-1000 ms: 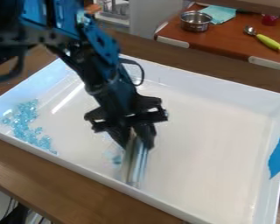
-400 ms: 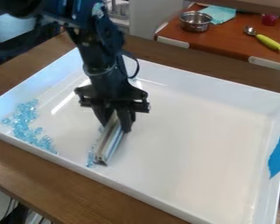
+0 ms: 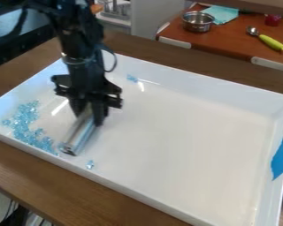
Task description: Sweep into pile
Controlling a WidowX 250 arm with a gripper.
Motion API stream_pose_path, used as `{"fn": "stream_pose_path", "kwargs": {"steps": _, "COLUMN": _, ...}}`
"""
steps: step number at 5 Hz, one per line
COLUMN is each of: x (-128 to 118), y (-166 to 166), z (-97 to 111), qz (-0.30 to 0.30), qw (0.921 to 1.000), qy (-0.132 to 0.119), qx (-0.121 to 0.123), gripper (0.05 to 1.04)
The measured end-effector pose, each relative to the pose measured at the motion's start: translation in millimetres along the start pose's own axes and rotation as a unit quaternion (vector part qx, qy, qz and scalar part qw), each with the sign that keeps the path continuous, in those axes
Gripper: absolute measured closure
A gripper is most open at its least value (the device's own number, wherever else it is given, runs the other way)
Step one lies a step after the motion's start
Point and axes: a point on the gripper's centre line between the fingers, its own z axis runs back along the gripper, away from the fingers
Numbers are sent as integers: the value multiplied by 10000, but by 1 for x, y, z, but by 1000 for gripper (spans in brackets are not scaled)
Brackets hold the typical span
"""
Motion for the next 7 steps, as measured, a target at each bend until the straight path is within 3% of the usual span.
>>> {"fn": "stream_pose_path", "kwargs": {"steps": 3, "x": -18, "y": 46, "z": 2, "qz": -47, "qw": 9987, "qy": -511, "qx": 20, "gripper": 704}}
{"fn": "stream_pose_path", "kwargs": {"steps": 4, "x": -27, "y": 42, "z": 4, "qz": 38, "qw": 9987, "qy": -486, "qx": -140, "gripper": 704}}
{"fn": "stream_pose_path", "kwargs": {"steps": 6, "x": -33, "y": 3, "z": 24, "qz": 383, "qw": 9959, "qy": 106, "qx": -815, "gripper": 704}}
{"fn": "stream_pose_path", "kwargs": {"steps": 7, "x": -29, "y": -25, "z": 40, "qz": 372, "qw": 9947, "qy": 242, "qx": -925, "gripper": 704}}
